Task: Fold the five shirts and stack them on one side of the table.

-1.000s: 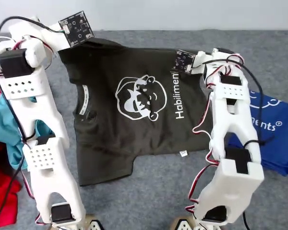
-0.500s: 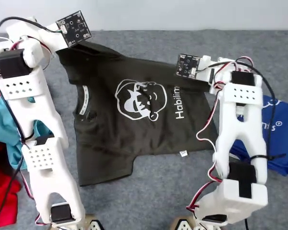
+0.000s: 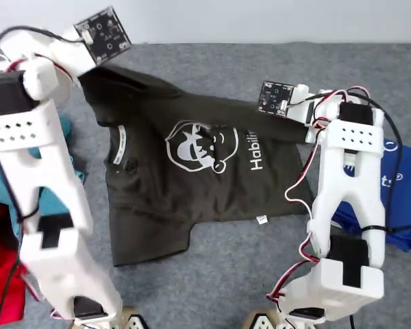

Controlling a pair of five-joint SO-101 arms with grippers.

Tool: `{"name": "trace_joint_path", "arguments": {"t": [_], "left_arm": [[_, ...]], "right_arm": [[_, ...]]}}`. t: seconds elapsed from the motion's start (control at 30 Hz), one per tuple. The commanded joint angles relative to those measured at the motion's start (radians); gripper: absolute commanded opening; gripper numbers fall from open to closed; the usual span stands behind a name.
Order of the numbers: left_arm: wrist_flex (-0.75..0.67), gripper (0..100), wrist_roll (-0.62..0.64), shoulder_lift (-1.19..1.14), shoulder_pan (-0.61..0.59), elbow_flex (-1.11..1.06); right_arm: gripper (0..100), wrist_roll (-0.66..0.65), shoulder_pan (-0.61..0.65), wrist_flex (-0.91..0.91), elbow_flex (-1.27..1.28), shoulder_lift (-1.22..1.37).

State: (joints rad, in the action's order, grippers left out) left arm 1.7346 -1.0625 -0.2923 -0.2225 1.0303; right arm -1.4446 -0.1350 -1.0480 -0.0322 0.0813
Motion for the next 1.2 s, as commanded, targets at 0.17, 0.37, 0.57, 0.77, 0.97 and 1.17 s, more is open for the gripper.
{"name": "trace_joint_path", "arguments": {"t": [0.17,0.37,0.57,0.77,0.97,1.17], "left_arm": [[0.020,1,0.008,0.373,0.011,-0.556],[0.018,1,0.009,0.468,0.005,-0.835],[0.017,2,0.009,0.516,0.003,-1.020],[0.015,2,0.011,0.516,0.002,-1.076],[-0.106,2,0.104,0.522,0.002,-1.072],[-0.393,2,0.169,0.519,0.005,-1.072]], "right_arm": [[1.0,-0.003,-0.036,-0.137,-0.037,-0.102],[1.0,-0.003,-0.042,-0.274,-0.037,-0.142],[1.0,-0.003,-0.041,-0.446,-0.037,-0.159],[1.0,-0.003,-0.038,-0.501,-0.035,-0.153],[1.0,0.002,-0.036,-0.397,-0.020,-0.151],[1.0,0.060,0.005,0.056,-0.026,-0.033]]}}
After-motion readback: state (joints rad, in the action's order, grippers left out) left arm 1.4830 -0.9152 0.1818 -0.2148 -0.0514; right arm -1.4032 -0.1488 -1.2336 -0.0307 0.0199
